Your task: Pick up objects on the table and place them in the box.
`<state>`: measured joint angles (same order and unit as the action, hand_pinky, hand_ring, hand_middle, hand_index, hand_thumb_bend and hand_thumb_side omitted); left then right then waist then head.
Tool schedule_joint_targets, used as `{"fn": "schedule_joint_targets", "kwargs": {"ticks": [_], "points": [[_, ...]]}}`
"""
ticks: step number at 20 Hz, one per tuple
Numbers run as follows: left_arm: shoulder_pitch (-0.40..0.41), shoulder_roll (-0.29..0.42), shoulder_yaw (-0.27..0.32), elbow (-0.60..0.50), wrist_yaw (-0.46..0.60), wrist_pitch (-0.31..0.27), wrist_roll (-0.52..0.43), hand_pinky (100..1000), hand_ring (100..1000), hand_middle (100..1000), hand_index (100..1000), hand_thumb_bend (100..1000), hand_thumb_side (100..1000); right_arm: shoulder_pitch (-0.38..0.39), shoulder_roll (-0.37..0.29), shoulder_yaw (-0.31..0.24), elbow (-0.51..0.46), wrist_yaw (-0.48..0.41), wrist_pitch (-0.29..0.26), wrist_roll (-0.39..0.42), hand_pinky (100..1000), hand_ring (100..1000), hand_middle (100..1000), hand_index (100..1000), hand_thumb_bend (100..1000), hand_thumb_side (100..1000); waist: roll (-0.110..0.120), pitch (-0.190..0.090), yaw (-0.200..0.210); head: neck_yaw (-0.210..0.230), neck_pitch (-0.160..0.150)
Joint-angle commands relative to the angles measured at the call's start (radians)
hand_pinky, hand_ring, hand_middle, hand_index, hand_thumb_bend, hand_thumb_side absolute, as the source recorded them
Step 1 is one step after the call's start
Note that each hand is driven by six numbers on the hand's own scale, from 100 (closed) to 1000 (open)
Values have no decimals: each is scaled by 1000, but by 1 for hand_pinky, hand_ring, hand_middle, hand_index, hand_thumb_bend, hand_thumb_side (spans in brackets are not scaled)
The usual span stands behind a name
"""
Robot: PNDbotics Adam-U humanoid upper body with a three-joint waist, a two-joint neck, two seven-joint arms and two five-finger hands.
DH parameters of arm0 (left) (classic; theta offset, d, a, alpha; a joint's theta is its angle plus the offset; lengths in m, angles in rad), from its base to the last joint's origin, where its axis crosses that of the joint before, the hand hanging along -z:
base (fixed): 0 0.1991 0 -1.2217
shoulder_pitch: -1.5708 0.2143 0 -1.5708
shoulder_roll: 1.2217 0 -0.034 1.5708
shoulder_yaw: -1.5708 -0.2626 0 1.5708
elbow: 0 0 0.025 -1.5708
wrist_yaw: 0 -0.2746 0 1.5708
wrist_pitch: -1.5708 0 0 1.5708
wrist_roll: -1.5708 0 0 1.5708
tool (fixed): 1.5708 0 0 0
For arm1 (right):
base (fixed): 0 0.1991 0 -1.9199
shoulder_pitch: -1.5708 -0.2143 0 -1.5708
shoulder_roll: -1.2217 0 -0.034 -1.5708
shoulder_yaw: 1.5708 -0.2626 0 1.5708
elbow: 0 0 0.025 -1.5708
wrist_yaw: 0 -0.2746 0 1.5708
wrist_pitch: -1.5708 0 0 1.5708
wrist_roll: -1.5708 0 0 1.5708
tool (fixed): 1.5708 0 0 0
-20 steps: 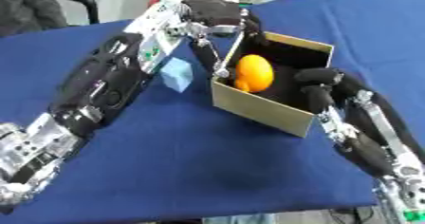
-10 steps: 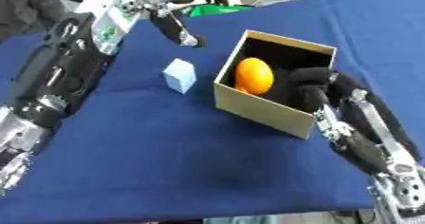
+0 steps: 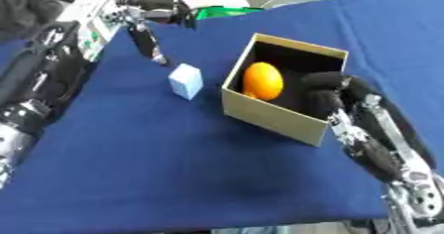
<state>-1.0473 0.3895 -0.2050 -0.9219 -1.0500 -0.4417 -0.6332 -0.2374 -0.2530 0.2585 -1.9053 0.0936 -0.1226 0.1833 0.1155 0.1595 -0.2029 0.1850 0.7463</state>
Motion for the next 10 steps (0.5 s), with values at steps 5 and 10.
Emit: {"fn": "schedule_joint_targets", "kwargs": {"ticks": [5,10], "points": [[-8,2,15,60,-26,-39,30,803,749,698,830,522,100,-14,-14,-6,-14,1,-1,-3,798,884,740,811,100,725,-8,-11,-1,0,-7],[-11,-23,20,88,-8,-45,56,797,745,692,828,501,100,-17,-13,-5,-14,1,-1,-3,798,884,740,810,100,726,-7,-8,-6,0,-8]]}}
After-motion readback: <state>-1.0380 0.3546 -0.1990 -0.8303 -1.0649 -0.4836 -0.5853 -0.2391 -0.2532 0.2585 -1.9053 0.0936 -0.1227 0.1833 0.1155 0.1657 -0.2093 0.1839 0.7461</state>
